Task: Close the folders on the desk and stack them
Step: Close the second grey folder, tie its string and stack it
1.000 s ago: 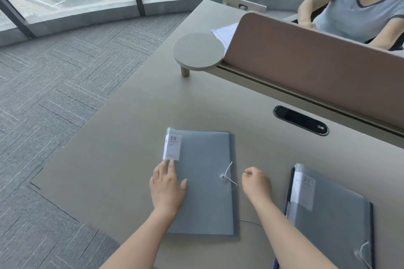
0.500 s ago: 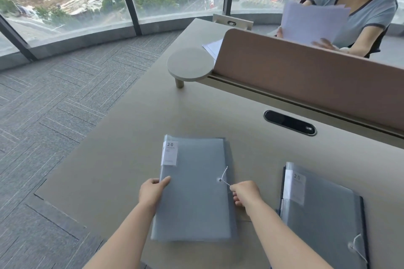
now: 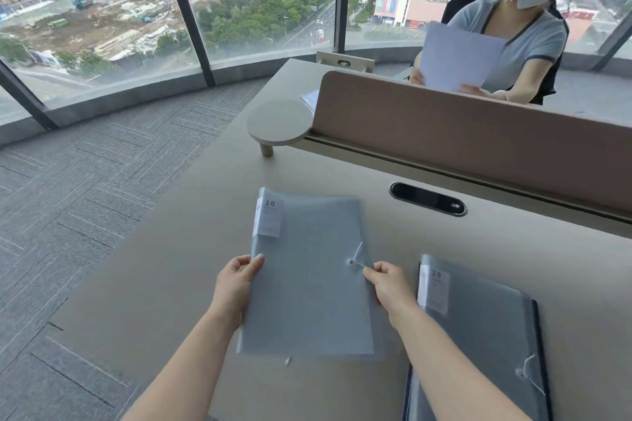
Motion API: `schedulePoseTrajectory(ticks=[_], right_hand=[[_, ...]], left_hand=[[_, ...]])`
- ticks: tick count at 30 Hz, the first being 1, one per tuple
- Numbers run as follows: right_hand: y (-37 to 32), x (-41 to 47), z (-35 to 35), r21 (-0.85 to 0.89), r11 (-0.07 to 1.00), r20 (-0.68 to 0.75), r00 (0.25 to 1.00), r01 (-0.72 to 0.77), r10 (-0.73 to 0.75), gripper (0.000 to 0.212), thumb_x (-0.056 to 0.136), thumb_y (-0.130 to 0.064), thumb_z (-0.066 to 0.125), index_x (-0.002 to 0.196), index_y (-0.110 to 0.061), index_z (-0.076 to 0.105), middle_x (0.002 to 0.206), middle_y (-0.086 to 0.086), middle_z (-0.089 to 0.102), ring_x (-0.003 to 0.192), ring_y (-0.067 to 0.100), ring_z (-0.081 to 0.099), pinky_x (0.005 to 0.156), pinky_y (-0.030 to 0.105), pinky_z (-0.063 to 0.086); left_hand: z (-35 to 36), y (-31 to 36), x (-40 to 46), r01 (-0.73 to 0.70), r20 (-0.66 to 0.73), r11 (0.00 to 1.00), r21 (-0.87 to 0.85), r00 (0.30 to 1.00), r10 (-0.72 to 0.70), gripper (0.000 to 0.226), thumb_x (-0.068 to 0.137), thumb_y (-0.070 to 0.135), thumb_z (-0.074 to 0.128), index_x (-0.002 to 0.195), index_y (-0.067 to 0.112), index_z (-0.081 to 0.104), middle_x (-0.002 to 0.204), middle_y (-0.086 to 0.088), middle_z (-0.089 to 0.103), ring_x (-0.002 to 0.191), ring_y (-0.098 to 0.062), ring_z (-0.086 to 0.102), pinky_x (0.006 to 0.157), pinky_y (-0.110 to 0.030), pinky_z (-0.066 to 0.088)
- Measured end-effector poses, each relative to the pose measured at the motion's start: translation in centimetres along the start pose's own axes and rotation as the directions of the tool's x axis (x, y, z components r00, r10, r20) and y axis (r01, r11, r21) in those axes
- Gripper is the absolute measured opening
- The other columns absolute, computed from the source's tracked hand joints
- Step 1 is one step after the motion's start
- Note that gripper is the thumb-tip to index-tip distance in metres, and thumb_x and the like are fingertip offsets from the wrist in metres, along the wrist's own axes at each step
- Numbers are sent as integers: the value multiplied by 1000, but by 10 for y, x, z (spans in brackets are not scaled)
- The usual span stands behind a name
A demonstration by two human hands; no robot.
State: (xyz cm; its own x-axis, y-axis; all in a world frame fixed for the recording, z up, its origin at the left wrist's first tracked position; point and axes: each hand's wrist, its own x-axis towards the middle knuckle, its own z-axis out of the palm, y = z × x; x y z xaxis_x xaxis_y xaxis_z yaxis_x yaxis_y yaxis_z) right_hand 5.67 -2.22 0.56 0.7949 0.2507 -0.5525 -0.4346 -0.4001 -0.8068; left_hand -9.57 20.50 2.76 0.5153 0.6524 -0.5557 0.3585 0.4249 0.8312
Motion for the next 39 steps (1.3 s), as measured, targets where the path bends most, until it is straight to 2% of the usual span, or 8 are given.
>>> schedulePoseTrajectory(ticks=[7, 13, 17, 19, 26, 30, 35, 39], right_hand=[[-6, -20, -93, 92, 991, -162, 983, 98, -82, 25, 89, -13, 60, 65, -17, 56, 64, 3, 53, 58, 19, 43, 53, 28, 34], [21, -34, -171, 120, 985, -271, 958, 125, -89, 20, 89, -15, 61, 73, -2, 60, 70, 7, 58, 67, 19, 47, 68, 33, 37], [44, -42, -208, 128, 986, -342, 938, 103, -54, 20, 89, -15, 61, 70, -7, 64, 69, 6, 62, 65, 18, 51, 66, 33, 40], [57, -46, -223, 132, 987, -354, 934, 87, -35, 18, 91, -12, 59, 77, -2, 64, 71, 8, 62, 66, 19, 51, 66, 32, 40], [105, -60, -255, 88, 996, -377, 925, -21, 53, 22, 90, -13, 58, 79, 6, 57, 69, 8, 49, 66, 19, 39, 64, 31, 29], [125, -67, -259, 55, 996, -372, 924, -74, 89, 22, 92, -12, 58, 84, 8, 59, 68, 8, 50, 65, 18, 41, 63, 31, 29], [141, -74, -261, 11, 991, -380, 916, -131, 126, 20, 92, -10, 59, 83, 6, 62, 65, 5, 49, 62, 19, 40, 59, 31, 29], [148, -78, -261, -35, 987, -376, 917, -159, 134, 24, 93, -9, 58, 70, -5, 56, 57, -1, 41, 56, 17, 34, 54, 31, 24]], left_hand=[[84, 9, -31, -63, 165, 997, -47, 984, 70, 17, 90, 22, 71, 97, 9, 62, 89, -13, 71, 72, -27, 67, 74, -44, 58], [150, -9, -57, -42, 289, 999, 5, 956, 39, 25, 89, 23, 72, 104, 3, 66, 98, -16, 74, 82, -28, 69, 86, -48, 56], [185, -25, -77, -34, 342, 996, 82, 940, 4, 25, 90, 24, 70, 105, 4, 67, 98, -15, 75, 79, -26, 69, 71, -36, 56], [197, -33, -88, -27, 364, 993, 118, 931, -18, 21, 91, 23, 69, 102, 6, 68, 94, -12, 76, 73, -22, 69, 65, -31, 53], [217, -65, -114, -9, 377, 966, 257, 922, -92, 12, 89, 25, 69, 92, 17, 76, 85, -6, 77, 74, -25, 56, 72, -40, 44], [221, -78, -125, -36, 386, 950, 311, 918, -92, 12, 91, 20, 67, 92, 13, 77, 92, -14, 78, 73, -24, 65, 72, -40, 49], [224, -91, -132, -88, 380, 931, 353, 923, -57, 12, 92, 14, 65, 93, 9, 76, 80, -5, 78, 60, -9, 69, 54, -21, 52], [225, -98, -135, -102, 384, 914, 392, 921, -62, 13, 92, 16, 66, 97, 16, 78, 89, -6, 80, 83, -23, 76, 80, -41, 61]])
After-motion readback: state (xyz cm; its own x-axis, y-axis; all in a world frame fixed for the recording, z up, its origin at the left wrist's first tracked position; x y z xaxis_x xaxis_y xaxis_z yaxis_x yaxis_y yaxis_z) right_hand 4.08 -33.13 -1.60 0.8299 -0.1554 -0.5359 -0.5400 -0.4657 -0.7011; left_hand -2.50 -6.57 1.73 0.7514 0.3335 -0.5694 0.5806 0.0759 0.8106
